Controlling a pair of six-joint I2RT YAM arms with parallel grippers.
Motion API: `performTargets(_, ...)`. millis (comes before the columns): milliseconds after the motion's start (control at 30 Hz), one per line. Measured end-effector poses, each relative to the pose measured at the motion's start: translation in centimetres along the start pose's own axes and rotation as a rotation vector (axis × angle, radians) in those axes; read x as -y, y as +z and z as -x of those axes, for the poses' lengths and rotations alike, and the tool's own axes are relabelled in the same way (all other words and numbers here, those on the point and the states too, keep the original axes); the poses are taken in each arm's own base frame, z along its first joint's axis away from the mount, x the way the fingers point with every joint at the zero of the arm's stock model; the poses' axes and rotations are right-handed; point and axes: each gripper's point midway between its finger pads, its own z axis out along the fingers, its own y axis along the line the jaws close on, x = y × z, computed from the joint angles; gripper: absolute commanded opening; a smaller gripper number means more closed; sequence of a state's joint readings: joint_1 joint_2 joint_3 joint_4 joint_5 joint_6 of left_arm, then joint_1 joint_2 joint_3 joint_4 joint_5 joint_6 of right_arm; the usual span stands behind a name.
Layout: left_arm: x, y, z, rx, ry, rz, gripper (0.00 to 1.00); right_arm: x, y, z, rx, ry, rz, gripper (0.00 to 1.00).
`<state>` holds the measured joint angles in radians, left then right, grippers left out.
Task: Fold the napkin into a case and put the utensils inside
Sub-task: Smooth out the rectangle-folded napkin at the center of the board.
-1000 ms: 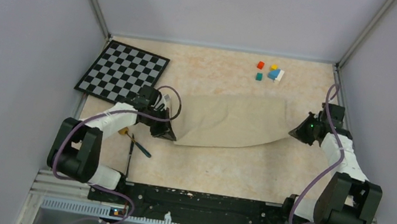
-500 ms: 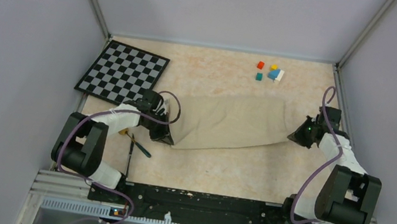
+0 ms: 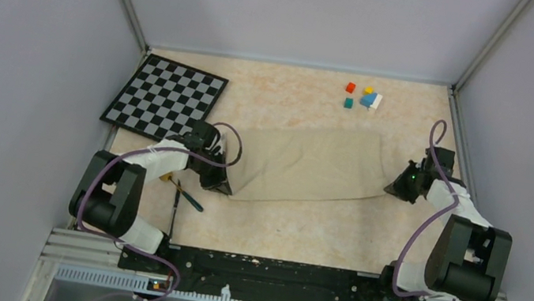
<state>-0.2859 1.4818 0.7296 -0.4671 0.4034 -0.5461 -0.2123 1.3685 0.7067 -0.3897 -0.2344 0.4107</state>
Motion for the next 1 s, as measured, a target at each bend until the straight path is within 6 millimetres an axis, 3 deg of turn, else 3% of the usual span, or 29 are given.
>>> performTargets(100, -0.1, -0.4, -0.3, -0.007, -0.004, 0.014, 0.43, 0.0, 0.0, 0.0, -0.001, 0.001, -0.001, 0.3)
performTargets(167, -0.1, -1.2, -0.4, -0.004, 0.0, 0.027, 0.63, 0.1, -0.2, -0.2, -0.006, -0.001, -0.004, 0.59)
performTargets(200, 0.0, -1.9, -0.4, 0.001, -0.003, 0.038, 0.7, 0.0, -0.5, -0.3, -0.005, 0.001, -0.004, 0.68)
performTargets(233, 0.3, -2.8, -0.3, 0.017, -0.002, 0.047, 0.73, 0.0, -1.0, -0.2, 0.003, -0.005, -0.003, 0.71)
performTargets(400, 2.8, -8.2, 1.9, 0.18, 0.083, 0.026, 0.8, -1.6, -4.5, 1.7, 0.149, -0.046, 0.05, 0.7)
performTargets(500, 4.7, -9.3, 2.5, 0.216, 0.124, -0.052, 0.83, -3.4, -5.3, 2.5, 0.189, -0.076, 0.127, 0.66)
performTargets(600, 6.3, -7.8, 2.0, 0.134, 0.133, -0.144, 0.84, -5.0, -3.5, 1.5, 0.098, -0.09, 0.209, 0.56)
performTargets(767, 7.3, -2.8, 0.7, -0.021, 0.15, -0.186, 0.76, -5.9, 0.2, -1.3, -0.096, -0.047, 0.291, 0.44)
performTargets(867, 6.8, -0.6, -0.3, -0.082, 0.155, -0.15, 0.69, -6.0, 0.8, -1.9, -0.132, -0.034, 0.312, 0.4)
performTargets(1000, 4.9, 0.6, -0.9, -0.091, 0.141, -0.083, 0.66, -5.8, 1.0, -1.6, -0.116, -0.038, 0.302, 0.39)
